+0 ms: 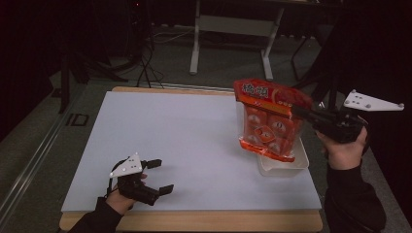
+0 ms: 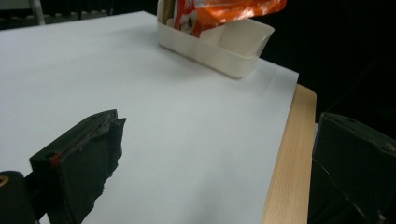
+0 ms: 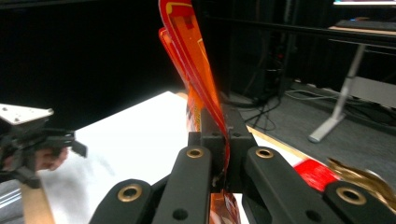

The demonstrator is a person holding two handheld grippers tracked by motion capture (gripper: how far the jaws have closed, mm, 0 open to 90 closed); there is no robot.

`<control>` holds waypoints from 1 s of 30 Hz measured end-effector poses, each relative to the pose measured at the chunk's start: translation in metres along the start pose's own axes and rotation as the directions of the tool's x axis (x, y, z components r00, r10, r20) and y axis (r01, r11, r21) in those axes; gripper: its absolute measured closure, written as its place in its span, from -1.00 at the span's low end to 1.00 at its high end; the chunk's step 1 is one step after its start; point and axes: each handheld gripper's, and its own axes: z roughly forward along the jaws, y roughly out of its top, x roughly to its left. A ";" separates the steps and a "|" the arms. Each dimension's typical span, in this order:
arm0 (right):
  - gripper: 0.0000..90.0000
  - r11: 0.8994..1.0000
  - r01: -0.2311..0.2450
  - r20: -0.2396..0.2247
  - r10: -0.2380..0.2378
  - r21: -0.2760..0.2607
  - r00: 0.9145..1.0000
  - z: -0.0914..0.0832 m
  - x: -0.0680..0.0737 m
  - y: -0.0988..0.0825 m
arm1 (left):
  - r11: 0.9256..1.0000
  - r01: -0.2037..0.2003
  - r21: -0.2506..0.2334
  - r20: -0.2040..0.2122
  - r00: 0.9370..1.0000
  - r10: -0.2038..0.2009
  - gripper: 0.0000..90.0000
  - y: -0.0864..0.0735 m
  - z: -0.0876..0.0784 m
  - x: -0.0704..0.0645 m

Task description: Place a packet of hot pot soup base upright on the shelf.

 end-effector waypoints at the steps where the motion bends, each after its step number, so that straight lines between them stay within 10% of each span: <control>1: 1.00 1.000 0.000 0.000 0.000 0.000 1.000 0.000 0.000 0.000 | 1.000 0.000 0.000 0.000 1.000 0.000 -0.96 0.000 0.000 0.000; 30: 1.00 0.991 -0.117 0.111 0.110 0.057 0.988 -0.007 -0.048 -0.051 | 0.999 0.035 -0.004 -0.004 0.999 -0.035 -0.96 -0.016 0.005 0.005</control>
